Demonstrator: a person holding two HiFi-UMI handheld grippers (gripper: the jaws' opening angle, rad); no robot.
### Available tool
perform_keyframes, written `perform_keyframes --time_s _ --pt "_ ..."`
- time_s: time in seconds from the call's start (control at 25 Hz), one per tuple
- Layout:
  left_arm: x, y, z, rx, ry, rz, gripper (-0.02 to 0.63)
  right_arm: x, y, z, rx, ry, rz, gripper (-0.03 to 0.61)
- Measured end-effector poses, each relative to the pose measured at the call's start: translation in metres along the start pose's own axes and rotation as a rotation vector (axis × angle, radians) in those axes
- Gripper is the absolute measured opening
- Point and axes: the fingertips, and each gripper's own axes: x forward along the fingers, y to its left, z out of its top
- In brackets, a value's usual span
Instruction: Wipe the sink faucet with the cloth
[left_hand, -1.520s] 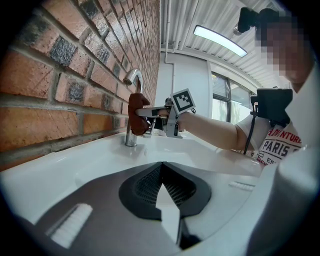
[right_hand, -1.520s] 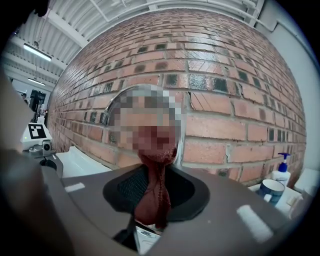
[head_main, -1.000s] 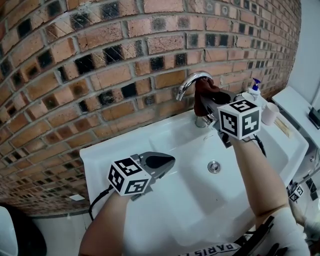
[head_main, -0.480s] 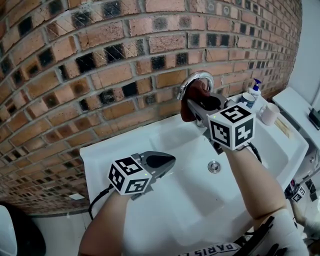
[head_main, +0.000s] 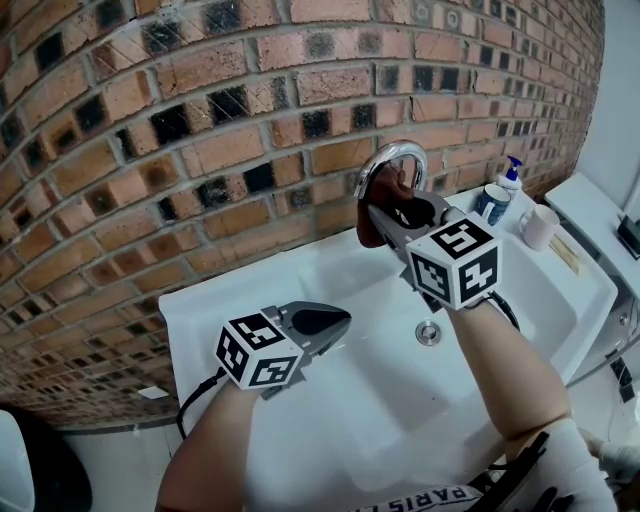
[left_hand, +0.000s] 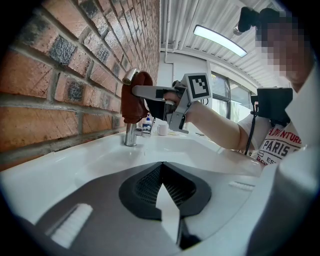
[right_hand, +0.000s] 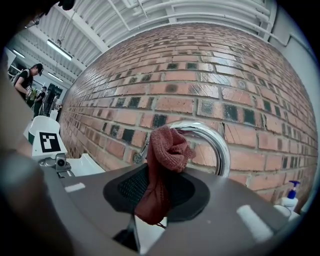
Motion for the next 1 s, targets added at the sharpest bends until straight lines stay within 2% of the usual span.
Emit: perform_keyframes --time_s 0.32,0.44,0.6,0.72,0.8,1.0 --pt "0.000 0.001 0.000 -0.001 0.001 -0.001 0.006 -0.015 0.002 0.004 0.006 -0.012 -0.003 0.094" --pt "0.000 0.000 -0.001 -0.002 0.000 -0.001 0.006 -0.028 0.016 0.002 0.056 -0.016 0.038 0.094" --pt "0.000 0.000 0.000 0.000 -0.001 -0.001 0.006 -0.043 0.053 -0.004 0.097 0.005 0.140 0.094" --pt "0.000 0.000 0.000 0.000 0.000 0.001 0.006 -0.050 0.073 -0.020 0.227 0.031 0.205 0.094" --pt "0.000 0.000 0.000 0.001 -0.001 -0.001 0.006 -0.051 0.078 -0.037 0.276 0.058 0.216 0.094" --pt "0.000 -0.001 0.000 0.000 -0.001 -0.001 0.006 -0.050 0.086 -0.086 0.246 0.144 0.251 0.092"
